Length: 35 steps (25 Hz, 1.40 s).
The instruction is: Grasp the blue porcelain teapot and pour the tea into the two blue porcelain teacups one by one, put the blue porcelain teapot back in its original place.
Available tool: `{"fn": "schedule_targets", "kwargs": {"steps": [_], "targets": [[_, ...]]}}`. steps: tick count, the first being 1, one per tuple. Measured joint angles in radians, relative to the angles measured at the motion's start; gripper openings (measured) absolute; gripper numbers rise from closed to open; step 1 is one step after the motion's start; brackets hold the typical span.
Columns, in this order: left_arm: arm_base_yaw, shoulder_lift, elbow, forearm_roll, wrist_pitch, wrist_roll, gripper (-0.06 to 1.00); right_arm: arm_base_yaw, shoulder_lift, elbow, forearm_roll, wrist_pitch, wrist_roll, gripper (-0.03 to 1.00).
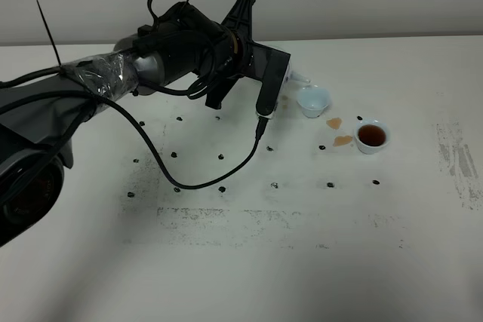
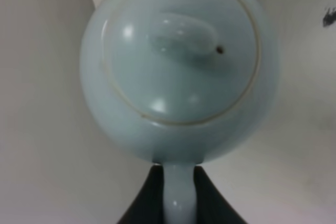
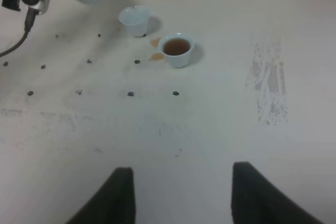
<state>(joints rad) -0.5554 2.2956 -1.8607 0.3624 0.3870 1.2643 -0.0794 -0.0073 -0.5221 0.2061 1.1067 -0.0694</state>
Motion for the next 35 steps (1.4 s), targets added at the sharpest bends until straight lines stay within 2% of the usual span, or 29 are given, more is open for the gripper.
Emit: {"fn": "schedule_targets", "kwargs": {"steps": [5,35], "targets": [[-0.015,0.0,0.0,0.012,-0.005,0.04,0.07,0.0,0.0,0.0,0.0,0.0,0.0,0.45],[-0.024,0.0,0.0,0.12,-0.007,0.063,0.07,0.0,0.0,0.0,0.0,-0.003,0.0,0.45]]}}
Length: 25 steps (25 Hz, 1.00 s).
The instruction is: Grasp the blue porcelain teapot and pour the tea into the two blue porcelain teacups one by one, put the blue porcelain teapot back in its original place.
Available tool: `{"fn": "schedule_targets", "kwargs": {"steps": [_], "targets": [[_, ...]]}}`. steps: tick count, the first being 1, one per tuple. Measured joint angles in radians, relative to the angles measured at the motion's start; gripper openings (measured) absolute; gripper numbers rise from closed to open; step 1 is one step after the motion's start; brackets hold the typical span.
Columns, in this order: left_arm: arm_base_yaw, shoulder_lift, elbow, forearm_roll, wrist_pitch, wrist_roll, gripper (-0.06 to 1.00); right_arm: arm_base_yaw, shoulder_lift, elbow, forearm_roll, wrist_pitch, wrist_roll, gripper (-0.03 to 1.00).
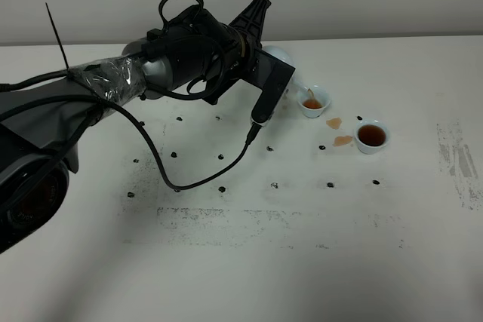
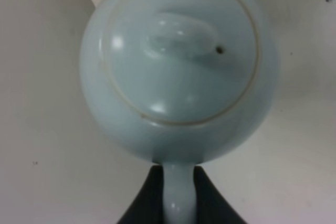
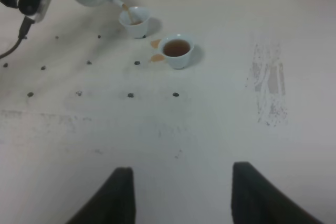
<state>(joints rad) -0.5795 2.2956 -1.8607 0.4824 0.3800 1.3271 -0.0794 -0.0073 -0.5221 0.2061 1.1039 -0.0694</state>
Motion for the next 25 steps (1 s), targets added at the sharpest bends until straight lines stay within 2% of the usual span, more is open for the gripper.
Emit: {"fn": "schedule_targets", "kwargs": {"steps": [25], "targets": [[0.0,0.0,-0.001,0.056,-0.028,-0.001,0.07,0.0,0.0,0.0,0.0,-0.003,0.0,0.45]]}}
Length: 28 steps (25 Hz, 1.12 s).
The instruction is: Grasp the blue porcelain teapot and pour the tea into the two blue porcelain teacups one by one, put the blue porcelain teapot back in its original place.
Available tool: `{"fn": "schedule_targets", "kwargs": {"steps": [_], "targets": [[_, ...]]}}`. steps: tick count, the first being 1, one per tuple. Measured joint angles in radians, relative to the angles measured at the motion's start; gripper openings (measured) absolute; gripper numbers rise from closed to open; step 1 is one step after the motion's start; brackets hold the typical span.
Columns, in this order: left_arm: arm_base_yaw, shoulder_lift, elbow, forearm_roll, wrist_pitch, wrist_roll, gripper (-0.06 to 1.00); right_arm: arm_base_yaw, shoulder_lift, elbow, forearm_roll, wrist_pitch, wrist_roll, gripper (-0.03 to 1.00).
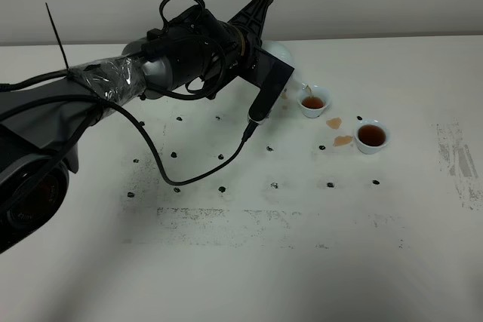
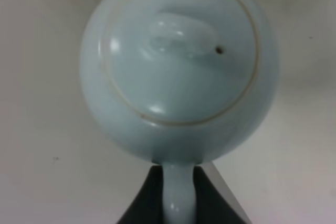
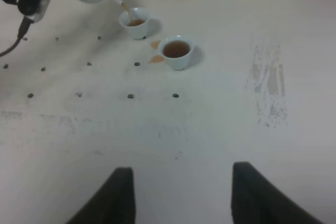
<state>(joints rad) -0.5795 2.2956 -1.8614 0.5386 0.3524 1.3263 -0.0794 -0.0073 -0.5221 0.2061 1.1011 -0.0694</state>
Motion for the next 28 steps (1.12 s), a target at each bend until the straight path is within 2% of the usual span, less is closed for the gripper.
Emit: {"fn": "schedule_targets", "kwargs": {"steps": [28], "targets": [[0.0,0.0,0.0,0.021,-0.01,0.0,0.07,0.0,0.0,0.0,0.0,0.0,0.0,0.45]]}}
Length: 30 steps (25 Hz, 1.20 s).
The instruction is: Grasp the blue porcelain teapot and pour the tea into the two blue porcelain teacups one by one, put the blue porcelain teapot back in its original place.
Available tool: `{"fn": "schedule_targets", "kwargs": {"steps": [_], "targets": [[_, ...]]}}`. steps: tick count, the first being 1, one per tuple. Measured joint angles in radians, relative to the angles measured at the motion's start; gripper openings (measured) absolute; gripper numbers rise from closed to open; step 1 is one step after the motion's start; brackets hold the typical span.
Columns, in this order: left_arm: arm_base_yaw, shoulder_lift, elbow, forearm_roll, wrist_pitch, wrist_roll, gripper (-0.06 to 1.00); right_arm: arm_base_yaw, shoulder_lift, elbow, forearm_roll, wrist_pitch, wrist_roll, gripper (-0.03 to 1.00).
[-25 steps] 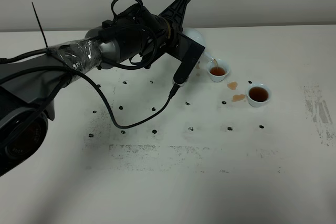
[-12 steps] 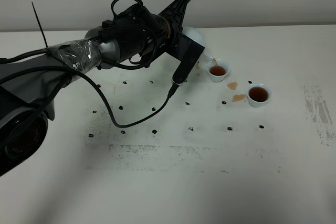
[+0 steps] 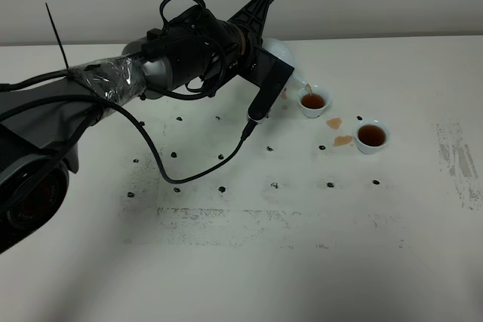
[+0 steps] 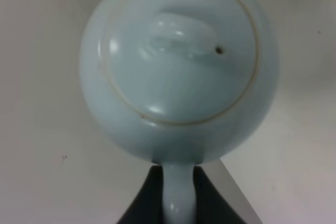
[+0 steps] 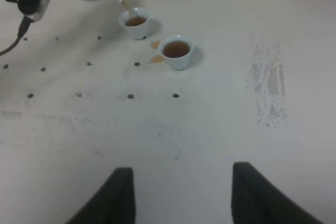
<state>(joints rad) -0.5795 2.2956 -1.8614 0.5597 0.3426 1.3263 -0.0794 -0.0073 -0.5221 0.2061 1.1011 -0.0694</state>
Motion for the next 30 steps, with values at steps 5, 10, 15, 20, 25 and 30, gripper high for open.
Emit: {"fn": "schedule_targets", "kwargs": {"steps": [5,10,15,20,25,30], "targets": [[0.0,0.0,0.0,0.0,0.0,0.0,0.07,0.0,0.0,0.0,0.0,0.0,0.0,0.45],[0.0,0.0,0.0,0.0,0.0,0.0,0.07,0.0,0.0,0.0,0.0,0.0,0.0,0.45],[0.0,0.0,0.0,0.0,0.0,0.0,0.07,0.0,0.0,0.0,0.0,0.0,0.0,0.45],[0.0,0.0,0.0,-0.009,0.003,0.0,0.07,0.0,0.0,0.0,0.0,0.0,0.0,0.45],[0.0,0.0,0.0,-0.048,0.011,0.0,0.07,0.0,0.0,0.0,0.0,0.0,0.0,0.45],[0.0,0.0,0.0,-0.098,0.015,-0.068,0.07,0.0,0.0,0.0,0.0,0.0,0.0,0.45]]}}
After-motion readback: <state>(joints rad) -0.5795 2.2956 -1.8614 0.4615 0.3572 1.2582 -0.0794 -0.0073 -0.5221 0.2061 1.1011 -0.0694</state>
